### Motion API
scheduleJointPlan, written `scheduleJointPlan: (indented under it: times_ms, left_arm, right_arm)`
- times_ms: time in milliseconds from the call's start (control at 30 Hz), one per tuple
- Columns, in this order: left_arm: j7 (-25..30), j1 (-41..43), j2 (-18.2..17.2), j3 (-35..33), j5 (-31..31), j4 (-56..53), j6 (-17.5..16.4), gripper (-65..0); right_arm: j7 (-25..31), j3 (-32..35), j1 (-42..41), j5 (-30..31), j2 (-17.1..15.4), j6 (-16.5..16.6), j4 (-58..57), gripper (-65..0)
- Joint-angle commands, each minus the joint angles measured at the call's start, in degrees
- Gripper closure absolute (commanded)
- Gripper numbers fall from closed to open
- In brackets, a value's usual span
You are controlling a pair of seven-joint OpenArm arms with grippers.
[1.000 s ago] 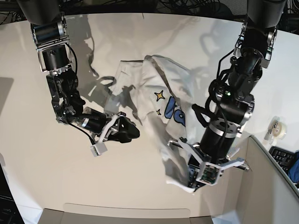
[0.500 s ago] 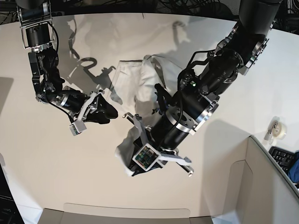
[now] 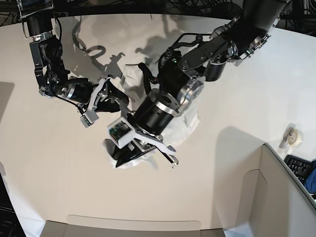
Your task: Layout the t-shirt on the table in an organized manner, then fold the t-shirt properly
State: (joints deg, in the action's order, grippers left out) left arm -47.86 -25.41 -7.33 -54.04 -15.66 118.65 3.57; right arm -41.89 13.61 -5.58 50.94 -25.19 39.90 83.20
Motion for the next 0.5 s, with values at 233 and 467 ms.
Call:
scheduleJointPlan:
  times_ms: [233,467]
  left_arm:
    - [0.95,-0.13,9.93,-6.05,-22.8,1.13,1.13,0.0]
    - [-0.1,1.01,11.16,-5.87,-29.04,0.16,1.13,0.0]
  right_arm:
    - [1.23,-0.73,0.18,0.97,-4.3,0.1,0.89,-24.4]
    - [1.67,-0.9,0.18,0.97,-9.84,0.1,0.54,-24.4]
